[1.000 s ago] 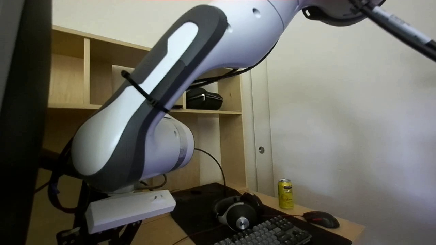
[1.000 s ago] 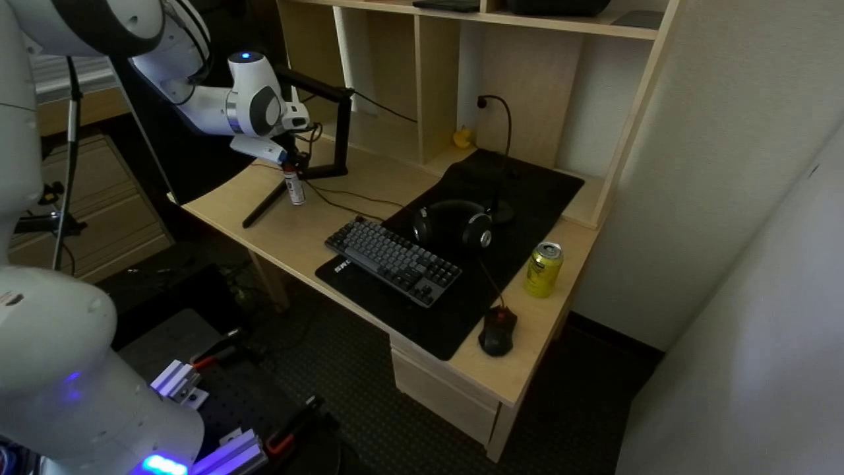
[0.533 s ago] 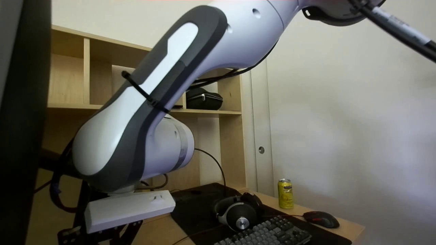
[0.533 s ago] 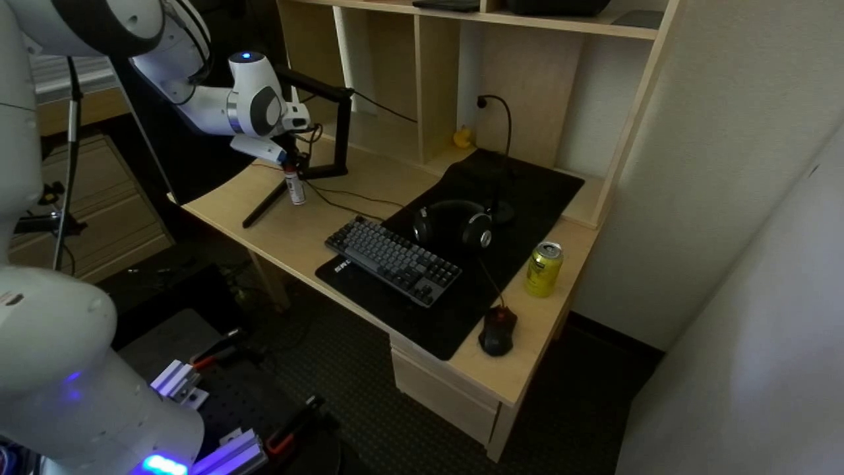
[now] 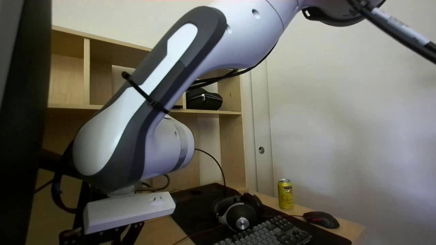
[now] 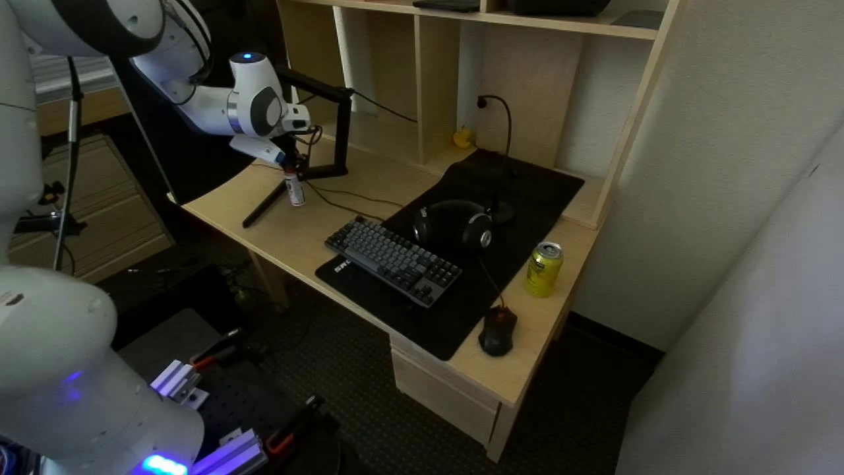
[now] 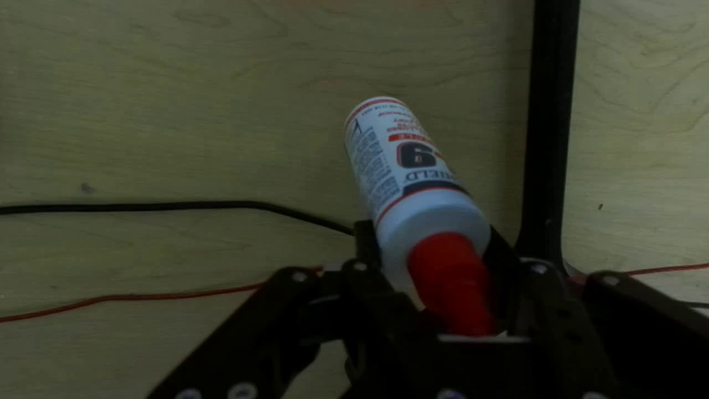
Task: Move the glue forward then move the can from right to left.
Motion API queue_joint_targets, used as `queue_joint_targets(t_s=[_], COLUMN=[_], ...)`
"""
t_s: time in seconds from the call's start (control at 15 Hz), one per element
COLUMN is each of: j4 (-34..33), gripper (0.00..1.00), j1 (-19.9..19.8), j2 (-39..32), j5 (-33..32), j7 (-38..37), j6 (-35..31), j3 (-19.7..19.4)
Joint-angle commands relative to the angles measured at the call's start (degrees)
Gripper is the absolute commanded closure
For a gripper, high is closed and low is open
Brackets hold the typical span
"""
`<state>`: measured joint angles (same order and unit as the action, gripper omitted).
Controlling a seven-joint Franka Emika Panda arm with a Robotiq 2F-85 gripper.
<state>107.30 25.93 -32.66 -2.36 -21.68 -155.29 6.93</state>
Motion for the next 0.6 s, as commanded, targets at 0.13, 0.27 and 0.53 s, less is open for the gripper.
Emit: queue_joint_targets(t_s=[0.13, 0.27, 0.53], j4=[0.1, 0.2, 2.2], gripper=[0.8, 0.8, 0.8], j1=[1.5, 2.7, 0.1], j2=[0.2, 0.1, 7.5], j5=[-0.5, -1.8, -1.2], j7=[-3.3, -5.1, -1.6], j6=[-0.7, -2.2, -1.5], j3=[-2.0, -3.6, -3.1])
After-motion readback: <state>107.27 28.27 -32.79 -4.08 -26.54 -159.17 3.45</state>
